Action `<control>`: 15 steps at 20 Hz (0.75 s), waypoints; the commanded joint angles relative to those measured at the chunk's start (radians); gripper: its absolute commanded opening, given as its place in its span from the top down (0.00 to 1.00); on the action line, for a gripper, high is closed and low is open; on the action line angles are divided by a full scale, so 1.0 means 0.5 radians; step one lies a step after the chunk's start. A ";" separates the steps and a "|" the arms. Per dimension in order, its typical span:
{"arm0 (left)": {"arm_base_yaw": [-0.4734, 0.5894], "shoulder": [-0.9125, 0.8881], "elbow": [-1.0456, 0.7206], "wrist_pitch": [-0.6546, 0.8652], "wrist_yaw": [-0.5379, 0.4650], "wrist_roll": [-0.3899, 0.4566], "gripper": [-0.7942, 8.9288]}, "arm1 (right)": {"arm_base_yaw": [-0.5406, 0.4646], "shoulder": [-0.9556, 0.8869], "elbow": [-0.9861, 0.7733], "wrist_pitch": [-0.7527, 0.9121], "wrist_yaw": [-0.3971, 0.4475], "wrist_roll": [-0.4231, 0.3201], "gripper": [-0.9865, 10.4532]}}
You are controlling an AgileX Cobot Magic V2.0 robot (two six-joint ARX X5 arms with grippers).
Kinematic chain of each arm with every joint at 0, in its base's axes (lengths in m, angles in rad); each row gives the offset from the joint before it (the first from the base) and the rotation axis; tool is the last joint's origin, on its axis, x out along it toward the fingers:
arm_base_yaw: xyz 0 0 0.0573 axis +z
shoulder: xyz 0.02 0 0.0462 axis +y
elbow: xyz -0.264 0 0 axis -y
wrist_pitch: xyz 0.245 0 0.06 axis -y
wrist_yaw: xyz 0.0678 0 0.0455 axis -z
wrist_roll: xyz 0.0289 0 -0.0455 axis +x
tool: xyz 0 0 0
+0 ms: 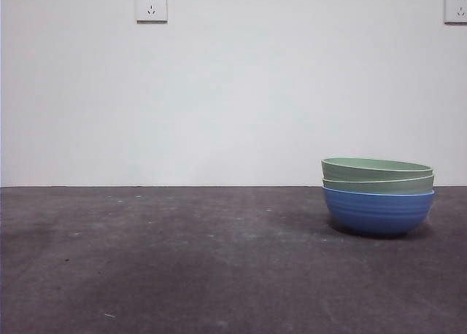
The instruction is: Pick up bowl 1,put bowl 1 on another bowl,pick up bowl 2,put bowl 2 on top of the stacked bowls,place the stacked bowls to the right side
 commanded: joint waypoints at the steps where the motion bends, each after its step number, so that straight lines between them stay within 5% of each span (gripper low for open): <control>1: 0.024 -0.165 -0.259 0.030 0.002 0.008 0.92 | 0.002 0.001 -0.001 0.007 0.005 -0.010 0.91; 15: 0.025 -0.747 -1.108 -0.054 0.002 -0.205 0.92 | 0.002 0.001 -0.001 0.007 0.005 -0.010 0.91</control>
